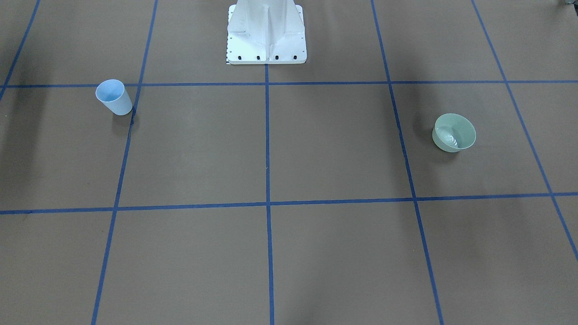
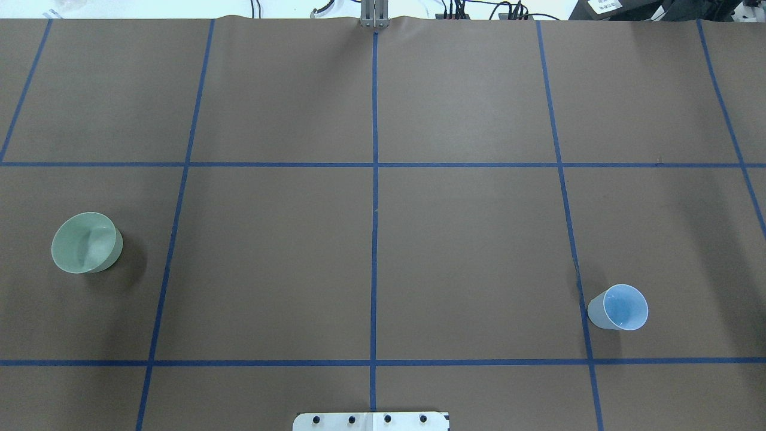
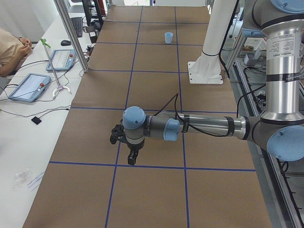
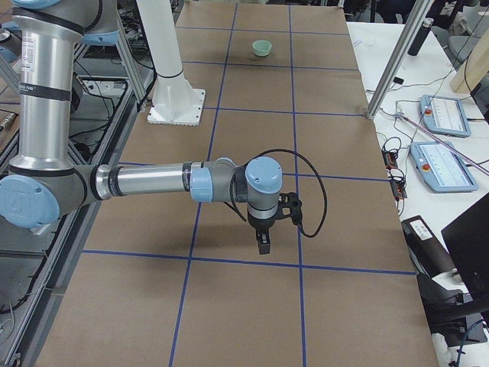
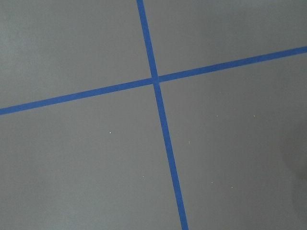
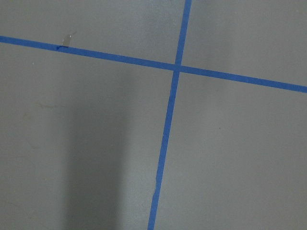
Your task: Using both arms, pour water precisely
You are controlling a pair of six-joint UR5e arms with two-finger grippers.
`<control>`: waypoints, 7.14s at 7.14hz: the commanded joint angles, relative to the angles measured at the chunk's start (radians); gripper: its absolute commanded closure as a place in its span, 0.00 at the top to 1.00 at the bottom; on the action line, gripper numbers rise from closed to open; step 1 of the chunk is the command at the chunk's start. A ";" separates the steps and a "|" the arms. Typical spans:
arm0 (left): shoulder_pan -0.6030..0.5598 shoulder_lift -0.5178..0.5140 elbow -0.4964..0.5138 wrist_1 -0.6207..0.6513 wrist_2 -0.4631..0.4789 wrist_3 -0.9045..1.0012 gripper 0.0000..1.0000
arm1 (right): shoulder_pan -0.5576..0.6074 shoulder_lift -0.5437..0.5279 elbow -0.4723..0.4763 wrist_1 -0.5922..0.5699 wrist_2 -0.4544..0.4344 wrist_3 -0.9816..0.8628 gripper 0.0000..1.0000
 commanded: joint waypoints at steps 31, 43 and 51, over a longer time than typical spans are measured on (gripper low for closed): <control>0.726 -0.448 0.029 -0.354 0.190 -1.013 0.00 | -0.002 -0.001 -0.037 0.244 0.086 0.019 1.00; 0.852 -0.805 0.103 -0.078 0.311 -1.110 1.00 | -0.008 0.005 -0.029 0.280 0.163 0.045 1.00; 0.144 -0.225 -0.024 0.075 -0.005 0.131 1.00 | -0.410 -0.204 0.211 0.801 -0.019 0.995 1.00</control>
